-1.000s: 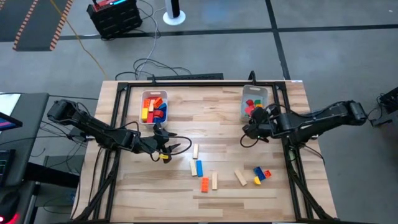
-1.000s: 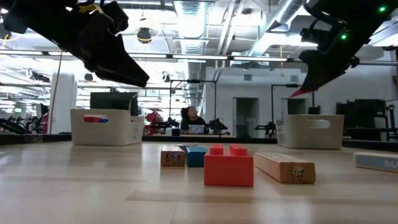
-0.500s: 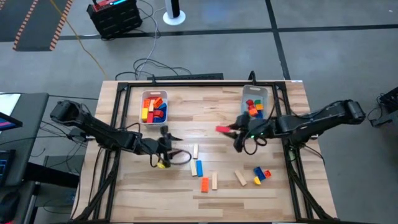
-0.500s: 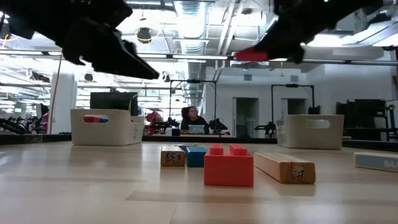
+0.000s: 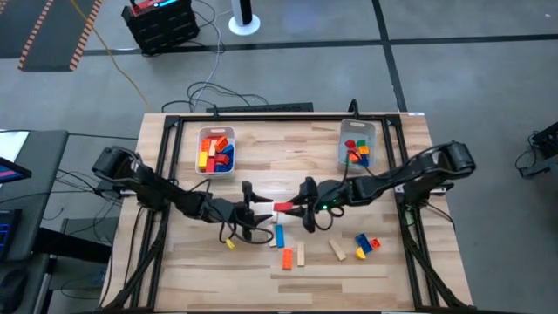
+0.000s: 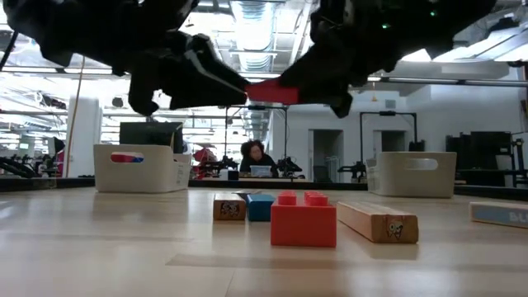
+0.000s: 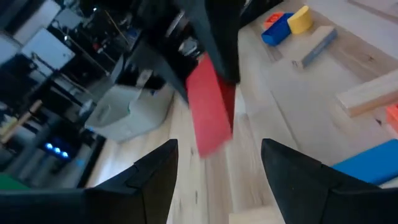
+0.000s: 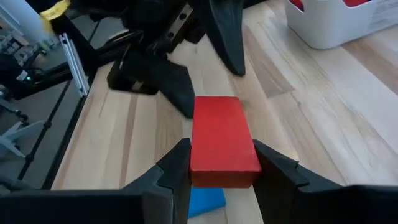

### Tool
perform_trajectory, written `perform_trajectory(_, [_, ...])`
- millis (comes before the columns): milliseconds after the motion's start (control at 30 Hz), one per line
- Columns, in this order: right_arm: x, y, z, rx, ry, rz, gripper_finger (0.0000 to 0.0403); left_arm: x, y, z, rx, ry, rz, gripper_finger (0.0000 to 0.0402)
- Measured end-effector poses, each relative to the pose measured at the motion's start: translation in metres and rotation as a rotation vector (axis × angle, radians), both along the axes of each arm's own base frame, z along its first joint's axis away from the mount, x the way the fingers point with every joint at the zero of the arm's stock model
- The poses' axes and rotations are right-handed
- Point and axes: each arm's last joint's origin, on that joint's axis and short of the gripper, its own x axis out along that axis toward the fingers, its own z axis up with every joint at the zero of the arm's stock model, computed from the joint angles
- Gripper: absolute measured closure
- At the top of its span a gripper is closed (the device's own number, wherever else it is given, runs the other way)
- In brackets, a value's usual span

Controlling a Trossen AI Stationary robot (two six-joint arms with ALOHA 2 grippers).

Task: Sort blocks by size
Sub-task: Put the large red block into the white bin

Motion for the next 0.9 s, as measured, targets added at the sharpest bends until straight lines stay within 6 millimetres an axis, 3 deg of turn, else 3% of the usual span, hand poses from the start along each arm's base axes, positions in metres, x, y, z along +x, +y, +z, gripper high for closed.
perform_trajectory(300, [0.0114, 0.0019, 0.0042, -0.008, -0.034, 0.015, 0.0244, 0.0082, -0.0039, 0.0006, 0.090, 0.017, -0.028, 0.0189])
perform_trajectory(433, [0.0122, 0.0020, 0.0057, -0.001, -0.051, 0.014, 0.0244, 0.0082, -0.0037, 0.0018, 0.097, 0.006, -0.008, 0.0232])
perform_trajectory(767, [0.0118, 0.0026, 0.0049, 0.046, -0.040, 0.003, 0.0233, 0.0083, -0.0033, 0.0031, 0.103, -0.004, 0.005, 0.0380])
perform_trajectory(900, [0.0123, 0.0008, 0.0054, 0.039, -0.047, 0.000, 0.0206, 0.0082, -0.0036, 0.0026, 0.087, -0.005, -0.001, 0.0387])
